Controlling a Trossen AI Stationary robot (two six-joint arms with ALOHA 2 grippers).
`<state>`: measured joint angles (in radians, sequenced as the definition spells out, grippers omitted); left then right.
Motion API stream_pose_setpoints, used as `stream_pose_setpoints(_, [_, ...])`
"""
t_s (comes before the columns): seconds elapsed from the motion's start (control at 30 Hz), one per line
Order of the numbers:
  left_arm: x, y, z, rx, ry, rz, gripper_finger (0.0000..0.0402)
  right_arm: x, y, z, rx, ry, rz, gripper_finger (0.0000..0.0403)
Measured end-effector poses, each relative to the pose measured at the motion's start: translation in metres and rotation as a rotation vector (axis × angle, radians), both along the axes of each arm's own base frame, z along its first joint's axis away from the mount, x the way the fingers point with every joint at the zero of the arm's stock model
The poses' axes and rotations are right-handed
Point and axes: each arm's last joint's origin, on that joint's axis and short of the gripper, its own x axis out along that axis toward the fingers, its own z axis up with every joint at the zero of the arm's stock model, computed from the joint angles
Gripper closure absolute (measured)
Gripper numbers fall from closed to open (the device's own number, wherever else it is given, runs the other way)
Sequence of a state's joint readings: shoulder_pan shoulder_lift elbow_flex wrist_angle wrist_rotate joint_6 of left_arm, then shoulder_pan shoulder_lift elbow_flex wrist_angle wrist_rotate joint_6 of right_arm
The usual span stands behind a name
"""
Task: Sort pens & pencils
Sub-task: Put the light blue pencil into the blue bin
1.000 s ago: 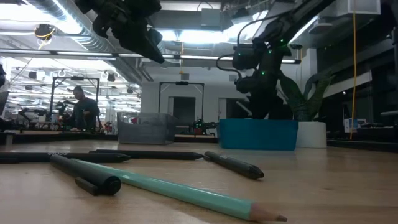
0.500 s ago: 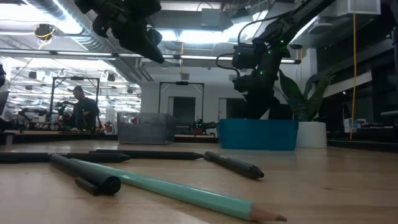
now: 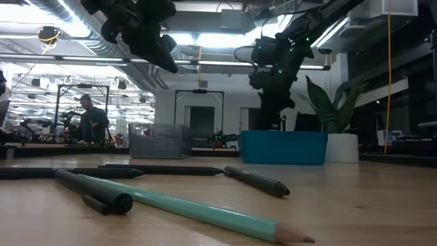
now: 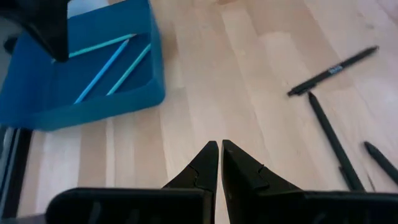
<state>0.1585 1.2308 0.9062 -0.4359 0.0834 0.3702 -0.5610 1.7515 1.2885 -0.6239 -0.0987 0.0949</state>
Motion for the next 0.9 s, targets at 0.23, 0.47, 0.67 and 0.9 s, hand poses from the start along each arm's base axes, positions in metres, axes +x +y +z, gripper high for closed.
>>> stream_pose_setpoints(0.23, [0.000, 0.000, 0.000, -0.035, -0.006, 0.041, 0.0388, 0.008, -0.005, 0.023, -0.047, -0.065, 0.024, 0.0350])
stream_pose_setpoints(0.47, [0.000, -0.002, 0.000, -0.032, -0.002, 0.032, 0.0388, 0.013, -0.005, 0.034, -0.036, -0.116, 0.048, 0.0350])
stream_pose_setpoints(0.67, [0.001, -0.007, 0.000, -0.043, -0.005, -0.004, 0.0388, 0.017, -0.002, 0.043, 0.072, -0.202, 0.124, 0.0350])
stream_pose_setpoints(0.9, [0.002, -0.025, 0.001, -0.123, -0.014, -0.184, 0.0388, 0.028, 0.013, 0.061, 0.031, -0.206, 0.228, 0.0350])
